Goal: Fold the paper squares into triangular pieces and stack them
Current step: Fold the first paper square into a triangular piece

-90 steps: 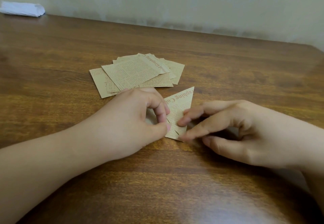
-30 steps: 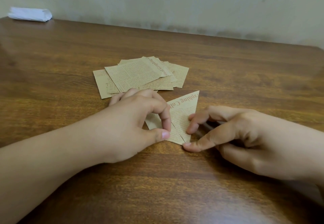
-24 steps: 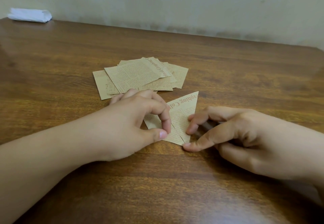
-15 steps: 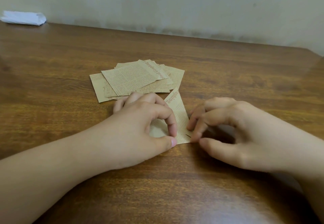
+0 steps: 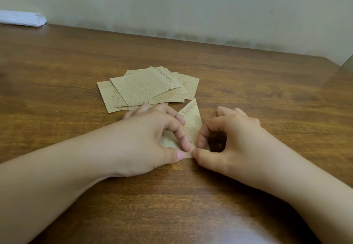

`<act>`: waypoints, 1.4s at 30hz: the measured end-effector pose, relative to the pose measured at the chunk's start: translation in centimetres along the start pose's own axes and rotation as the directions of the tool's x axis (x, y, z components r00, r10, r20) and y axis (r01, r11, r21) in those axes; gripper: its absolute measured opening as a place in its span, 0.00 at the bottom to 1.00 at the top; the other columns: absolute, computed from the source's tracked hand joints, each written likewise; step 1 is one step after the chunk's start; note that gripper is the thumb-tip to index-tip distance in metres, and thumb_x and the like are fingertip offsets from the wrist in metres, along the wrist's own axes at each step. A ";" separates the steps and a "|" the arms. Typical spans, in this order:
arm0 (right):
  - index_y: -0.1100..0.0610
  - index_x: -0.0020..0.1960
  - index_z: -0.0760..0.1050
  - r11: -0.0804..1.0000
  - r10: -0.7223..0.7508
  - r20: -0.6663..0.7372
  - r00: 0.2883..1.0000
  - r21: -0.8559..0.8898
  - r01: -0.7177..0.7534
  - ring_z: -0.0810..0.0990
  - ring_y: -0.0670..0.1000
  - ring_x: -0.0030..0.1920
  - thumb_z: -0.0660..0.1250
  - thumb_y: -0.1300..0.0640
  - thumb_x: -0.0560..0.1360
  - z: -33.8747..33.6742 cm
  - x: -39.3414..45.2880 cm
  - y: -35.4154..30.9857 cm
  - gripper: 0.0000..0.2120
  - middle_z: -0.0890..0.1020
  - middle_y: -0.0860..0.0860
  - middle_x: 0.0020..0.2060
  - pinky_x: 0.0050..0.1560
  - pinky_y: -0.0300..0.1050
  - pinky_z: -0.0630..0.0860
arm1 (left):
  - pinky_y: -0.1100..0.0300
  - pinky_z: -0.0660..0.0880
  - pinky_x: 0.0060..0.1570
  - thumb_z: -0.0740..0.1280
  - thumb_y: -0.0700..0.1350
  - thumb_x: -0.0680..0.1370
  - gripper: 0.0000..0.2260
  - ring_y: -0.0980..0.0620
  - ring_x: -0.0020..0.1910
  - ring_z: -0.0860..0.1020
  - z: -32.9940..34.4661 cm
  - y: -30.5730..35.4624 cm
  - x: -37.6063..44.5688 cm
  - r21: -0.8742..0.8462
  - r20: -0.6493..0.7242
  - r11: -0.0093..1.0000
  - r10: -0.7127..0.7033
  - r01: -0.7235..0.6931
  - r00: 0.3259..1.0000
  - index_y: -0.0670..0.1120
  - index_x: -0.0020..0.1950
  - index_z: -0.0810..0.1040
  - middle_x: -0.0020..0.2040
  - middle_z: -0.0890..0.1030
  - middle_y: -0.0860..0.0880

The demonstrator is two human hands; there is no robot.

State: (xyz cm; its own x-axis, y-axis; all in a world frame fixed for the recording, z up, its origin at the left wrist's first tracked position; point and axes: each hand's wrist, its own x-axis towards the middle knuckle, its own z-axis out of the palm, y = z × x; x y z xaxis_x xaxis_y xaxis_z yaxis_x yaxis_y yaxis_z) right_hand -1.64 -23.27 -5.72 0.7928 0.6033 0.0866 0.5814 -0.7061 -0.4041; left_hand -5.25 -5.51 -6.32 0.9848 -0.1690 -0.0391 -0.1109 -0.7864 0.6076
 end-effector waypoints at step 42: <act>0.44 0.41 0.74 0.975 -0.219 0.040 0.975 0.039 0.218 0.71 0.42 0.50 0.70 0.43 0.68 -1.0 -0.3 2.2 0.07 0.72 0.40 0.42 0.51 0.39 0.67 | 0.67 0.50 0.61 0.67 0.57 0.70 0.05 0.73 0.58 0.57 0.9 -0.2 -0.1 0.064 -0.061 0.998 0.000 0.004 0.998 0.59 0.42 0.74 0.55 0.67 0.69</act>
State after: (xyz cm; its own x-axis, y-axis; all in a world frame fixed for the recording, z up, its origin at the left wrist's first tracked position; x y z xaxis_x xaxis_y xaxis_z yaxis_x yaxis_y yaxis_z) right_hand -0.39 -25.33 -5.71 0.6382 0.7577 0.1362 0.7325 -0.5432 -0.4104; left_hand -5.47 -5.82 -7.14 0.9911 -0.1328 0.0091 -0.1154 -0.8236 0.5553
